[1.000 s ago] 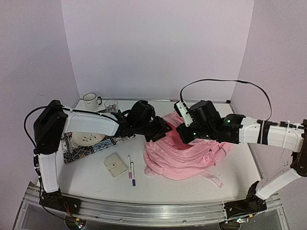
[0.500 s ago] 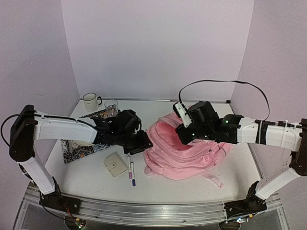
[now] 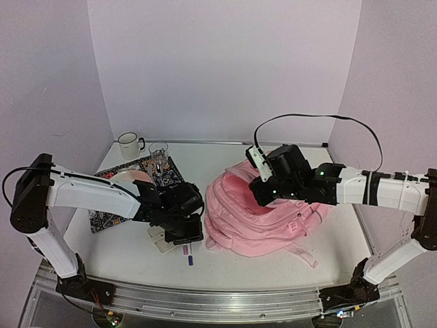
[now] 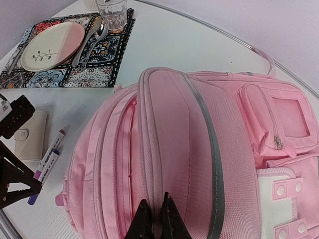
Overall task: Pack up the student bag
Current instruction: Pick up the pen at the center of the board, then place the pen in the upper front pocket of the bag, then pick up the pen at the center of the board.
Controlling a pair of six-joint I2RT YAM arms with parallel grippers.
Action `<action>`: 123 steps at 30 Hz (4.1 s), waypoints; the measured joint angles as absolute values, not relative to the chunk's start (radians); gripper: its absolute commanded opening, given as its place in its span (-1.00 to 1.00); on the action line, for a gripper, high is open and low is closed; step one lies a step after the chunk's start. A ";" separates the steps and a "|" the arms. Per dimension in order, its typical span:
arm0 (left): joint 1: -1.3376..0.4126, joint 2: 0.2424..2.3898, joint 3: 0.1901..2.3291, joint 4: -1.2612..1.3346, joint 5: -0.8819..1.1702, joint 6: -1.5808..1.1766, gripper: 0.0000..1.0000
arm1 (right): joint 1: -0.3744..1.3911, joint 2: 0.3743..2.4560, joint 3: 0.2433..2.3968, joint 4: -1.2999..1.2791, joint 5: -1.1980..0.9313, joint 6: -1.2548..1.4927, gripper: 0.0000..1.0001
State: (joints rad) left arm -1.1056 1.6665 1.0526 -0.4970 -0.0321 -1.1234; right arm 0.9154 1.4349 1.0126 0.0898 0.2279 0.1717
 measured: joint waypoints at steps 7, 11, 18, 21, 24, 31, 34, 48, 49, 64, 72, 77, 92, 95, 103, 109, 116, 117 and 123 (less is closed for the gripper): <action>-1.107 1.709 1.051 -0.527 -0.048 -1.127 -0.29 | 0.915 1.435 1.013 0.089 0.227 0.173 -1.00; -1.107 1.740 1.051 -0.537 -0.058 -1.127 -0.30 | 0.915 1.435 1.013 0.089 0.226 0.173 -1.00; -1.107 1.783 1.056 -0.543 -0.076 -1.125 -0.34 | 0.915 1.435 1.013 0.089 0.228 0.173 -1.00; -1.107 1.808 1.057 -0.543 -0.083 -1.123 -0.39 | 0.915 1.435 1.013 0.089 0.228 0.173 -1.00; -1.107 1.817 1.069 -0.548 -0.086 -1.118 -0.50 | 0.915 1.435 1.013 0.089 0.228 0.173 -1.00; -1.107 1.847 1.108 -0.591 -0.097 -1.091 -0.81 | 0.915 1.435 1.013 0.089 0.229 0.173 -1.00; -1.107 1.851 1.116 -0.595 -0.097 -1.081 -0.88 | 0.915 1.435 1.013 0.089 0.229 0.173 -1.00; -1.062 1.809 1.142 -0.552 -0.083 -1.065 -0.92 | 0.915 1.435 1.013 0.089 0.229 0.173 -1.00; -1.053 1.793 1.143 -0.535 -0.079 -1.064 -0.93 | 0.915 1.435 1.013 0.089 0.229 0.173 -1.00; -0.947 1.717 1.202 -0.114 0.143 -1.113 -0.93 | 0.915 1.435 1.013 0.089 0.228 0.173 -1.00; -0.916 1.844 1.312 -0.033 0.215 -1.169 -0.87 | 0.915 1.435 1.013 0.090 0.228 0.173 -1.00; -0.904 1.914 1.365 -0.014 0.227 -1.206 -0.60 | 0.915 1.435 1.013 0.089 0.228 0.173 -1.00; -0.901 1.930 1.373 0.006 0.220 -1.237 -0.25 | 0.915 1.435 1.013 0.090 0.228 0.173 -1.00; -0.901 1.895 1.326 0.008 0.207 -1.228 -0.25 | 0.915 1.435 1.013 0.089 0.227 0.173 -1.00; -0.903 1.779 1.234 -0.117 0.158 -1.124 -0.21 | 0.915 1.435 1.013 0.089 0.227 0.173 -1.00; -0.923 1.698 1.156 -0.288 0.088 -1.057 -0.21 | 0.915 1.442 1.013 0.090 0.221 0.173 -1.00; -0.975 1.660 1.091 -0.476 -0.002 -1.038 -0.21 | 0.915 1.460 1.022 0.090 0.209 0.173 -1.00; -0.983 1.660 1.085 -0.496 -0.013 -1.038 -0.22 | 0.915 1.462 1.024 0.090 0.208 0.173 -1.00; -1.006 1.663 1.072 -0.563 -0.053 -1.040 -0.26 | 0.915 1.472 1.028 0.090 0.197 0.173 -1.00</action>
